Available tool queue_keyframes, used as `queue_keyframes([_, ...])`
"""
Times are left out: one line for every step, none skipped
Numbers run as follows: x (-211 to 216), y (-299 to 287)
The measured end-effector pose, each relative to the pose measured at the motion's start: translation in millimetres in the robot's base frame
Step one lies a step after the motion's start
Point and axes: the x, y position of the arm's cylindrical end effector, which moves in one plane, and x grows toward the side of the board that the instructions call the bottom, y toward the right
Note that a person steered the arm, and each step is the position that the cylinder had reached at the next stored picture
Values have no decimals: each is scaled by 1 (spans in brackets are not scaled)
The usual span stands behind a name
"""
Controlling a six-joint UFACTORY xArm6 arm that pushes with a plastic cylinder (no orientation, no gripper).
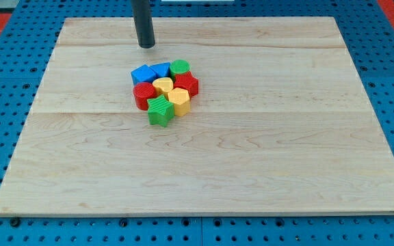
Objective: Move arm towards center left
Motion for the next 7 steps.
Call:
queue_keyframes([0,0])
queue_keyframes([4,-25])
queue_keyframes([4,-28])
queue_keyframes([4,-36])
queue_keyframes([4,-59])
queue_keyframes([2,-84])
queue_keyframes([2,-110])
